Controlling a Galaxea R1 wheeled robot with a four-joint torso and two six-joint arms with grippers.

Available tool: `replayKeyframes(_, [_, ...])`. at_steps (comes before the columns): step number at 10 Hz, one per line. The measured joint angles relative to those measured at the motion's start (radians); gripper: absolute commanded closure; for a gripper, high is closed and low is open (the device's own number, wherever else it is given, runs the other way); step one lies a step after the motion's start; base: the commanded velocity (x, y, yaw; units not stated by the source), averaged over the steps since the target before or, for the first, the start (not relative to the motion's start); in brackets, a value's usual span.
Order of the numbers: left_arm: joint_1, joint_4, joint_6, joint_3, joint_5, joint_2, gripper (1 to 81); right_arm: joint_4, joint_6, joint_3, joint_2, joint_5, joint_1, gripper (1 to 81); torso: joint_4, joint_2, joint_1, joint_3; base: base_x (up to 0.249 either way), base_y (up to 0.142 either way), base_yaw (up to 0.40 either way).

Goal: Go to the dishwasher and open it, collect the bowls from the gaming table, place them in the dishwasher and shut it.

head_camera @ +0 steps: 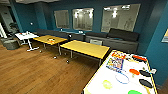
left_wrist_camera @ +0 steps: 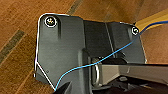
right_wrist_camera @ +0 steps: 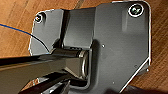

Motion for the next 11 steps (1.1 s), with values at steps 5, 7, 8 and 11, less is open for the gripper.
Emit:
replayKeyframes(5, [0.002, 0.0, 0.0, 0.0, 0.003, 0.0, 1.0, 0.0, 0.0, 0.0, 0.001, 0.001, 0.0, 1.0, 0.0, 0.0, 0.0, 0.0, 0.0, 0.0, -0.4])
replayKeyframes(7, [0.006, 0.0, 0.0, -0.001, 0.004, 0.0, 1.0, 0.0, 0.0, 0.0, 0.001, 0.001, -0.001, 1.0, 0.0, 0.0, 0.0, 0.0, 0.0, 0.0, -0.4])
replayKeyframes(8, [0.006, 0.0, 0.0, -0.001, 0.004, 0.0, 1.0, 0.0, 0.0, 0.0, 0.001, 0.001, -0.001, 1.0, 0.0, 0.0, 0.0, 0.0, 0.0, 0.0, -0.4])
replayKeyframes(11, [0.002, 0.0, 0.0, -0.002, 0.003, 0.0, 1.0, 0.0, 0.0, 0.0, 0.004, -0.001, -0.003, 1.0, 0.0, 0.0, 0.0, 0.0, 0.0, 0.0, -0.329])
